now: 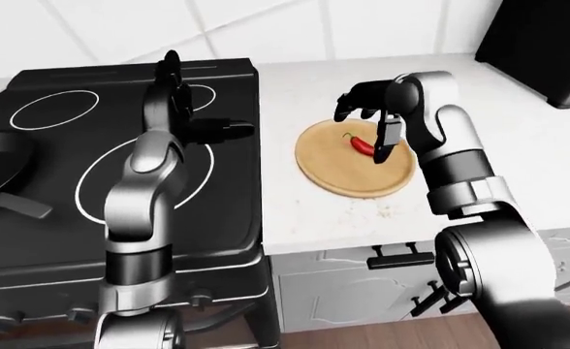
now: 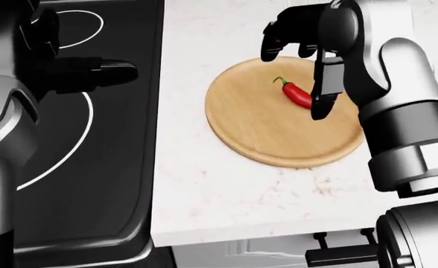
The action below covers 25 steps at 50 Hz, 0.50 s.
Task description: Pick the chili pepper from the plate and place it in the pan.
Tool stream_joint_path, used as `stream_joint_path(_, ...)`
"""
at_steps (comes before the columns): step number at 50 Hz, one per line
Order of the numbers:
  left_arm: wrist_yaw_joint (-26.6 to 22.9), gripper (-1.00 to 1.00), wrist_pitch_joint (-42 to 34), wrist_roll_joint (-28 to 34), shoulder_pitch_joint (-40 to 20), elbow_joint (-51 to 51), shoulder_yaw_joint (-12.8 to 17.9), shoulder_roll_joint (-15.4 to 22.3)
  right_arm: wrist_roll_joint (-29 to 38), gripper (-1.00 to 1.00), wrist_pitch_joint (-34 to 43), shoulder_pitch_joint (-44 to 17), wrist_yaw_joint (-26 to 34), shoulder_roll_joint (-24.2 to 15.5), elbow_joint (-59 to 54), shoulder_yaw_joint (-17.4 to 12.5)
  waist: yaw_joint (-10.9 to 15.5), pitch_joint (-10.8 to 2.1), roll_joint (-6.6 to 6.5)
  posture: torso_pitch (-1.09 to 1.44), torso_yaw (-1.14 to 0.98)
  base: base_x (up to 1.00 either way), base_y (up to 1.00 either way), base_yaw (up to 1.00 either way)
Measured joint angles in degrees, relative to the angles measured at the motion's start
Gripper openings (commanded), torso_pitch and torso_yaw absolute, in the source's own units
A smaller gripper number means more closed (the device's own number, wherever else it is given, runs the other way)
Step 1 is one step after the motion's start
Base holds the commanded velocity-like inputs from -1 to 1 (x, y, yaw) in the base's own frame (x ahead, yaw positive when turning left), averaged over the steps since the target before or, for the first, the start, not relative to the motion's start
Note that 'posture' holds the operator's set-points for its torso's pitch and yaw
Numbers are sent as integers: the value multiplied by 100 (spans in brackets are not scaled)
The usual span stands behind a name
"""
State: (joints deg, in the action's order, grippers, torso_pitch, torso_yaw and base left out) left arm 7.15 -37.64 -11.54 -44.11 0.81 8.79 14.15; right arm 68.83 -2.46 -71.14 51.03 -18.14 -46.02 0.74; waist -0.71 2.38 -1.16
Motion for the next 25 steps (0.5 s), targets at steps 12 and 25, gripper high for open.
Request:
stream_joint_path(12, 4, 100, 10, -17, -14, -45, 15, 22, 19, 35, -79, -163, -420, -8, -563, 65, 10, -2, 7, 0, 0, 0, 0, 0)
stream_joint_path(25, 6, 100, 25, -33, -12, -73, 23, 35, 123, 33, -151, -195, -677, -22, -878, 93, 12, -4, 13, 0, 0, 0, 0, 0)
